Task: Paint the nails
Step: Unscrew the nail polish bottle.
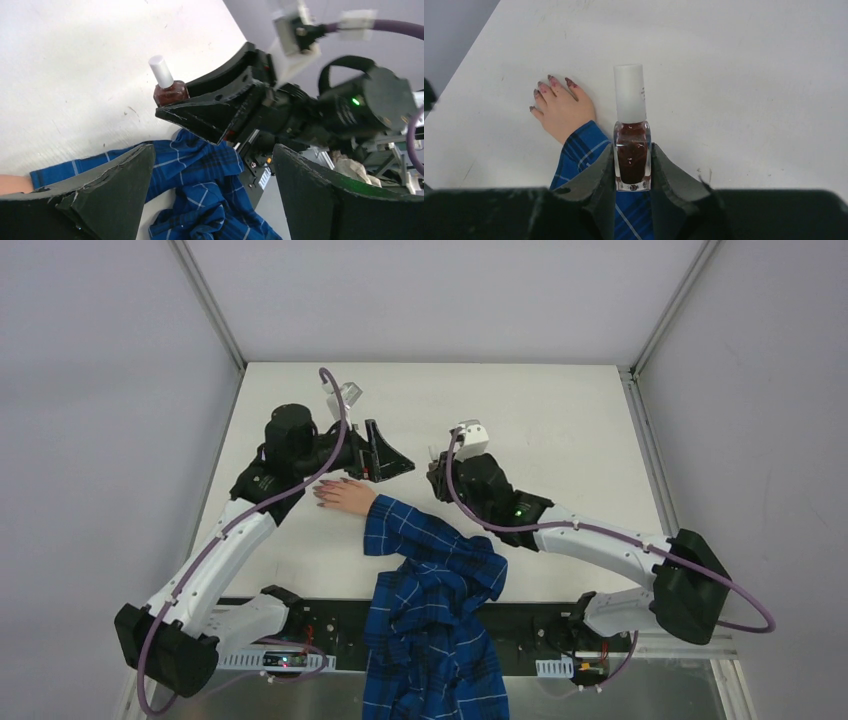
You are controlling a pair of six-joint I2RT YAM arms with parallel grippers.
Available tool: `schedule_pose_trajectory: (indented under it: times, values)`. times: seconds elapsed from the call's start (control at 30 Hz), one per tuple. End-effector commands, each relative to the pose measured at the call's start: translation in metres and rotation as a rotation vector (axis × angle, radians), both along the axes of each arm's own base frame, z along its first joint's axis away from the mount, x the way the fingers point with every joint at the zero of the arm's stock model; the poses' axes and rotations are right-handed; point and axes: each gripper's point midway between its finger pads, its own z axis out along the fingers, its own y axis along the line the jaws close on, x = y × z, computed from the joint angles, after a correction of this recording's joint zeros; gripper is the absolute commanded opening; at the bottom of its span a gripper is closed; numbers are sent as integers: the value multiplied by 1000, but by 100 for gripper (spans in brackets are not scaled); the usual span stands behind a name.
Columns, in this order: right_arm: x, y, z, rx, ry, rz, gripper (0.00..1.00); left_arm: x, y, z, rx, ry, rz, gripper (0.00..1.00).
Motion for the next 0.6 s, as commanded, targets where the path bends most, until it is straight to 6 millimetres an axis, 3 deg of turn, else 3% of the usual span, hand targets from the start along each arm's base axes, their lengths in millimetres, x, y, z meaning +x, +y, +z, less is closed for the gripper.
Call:
schedule_pose_trajectory:
  times: [0.0, 0.1, 0.3, 0.4, 0.57]
  values:
    - [-25, 6, 12, 137, 91, 214, 0, -3, 8, 17, 16, -125, 6, 91]
    - [-52, 11, 21, 234, 185, 432, 0, -12, 5, 27, 3, -169, -46, 91]
    - [-104, 9, 69, 457, 245, 789, 0, -32, -2, 40, -22, -228, -153, 91]
    - [-126, 7, 89, 512, 250, 926, 0, -46, -9, 46, -46, -250, -234, 92]
    - [-150, 6, 104, 550, 263, 1091, 0, -73, -22, 54, -98, -267, -384, 90]
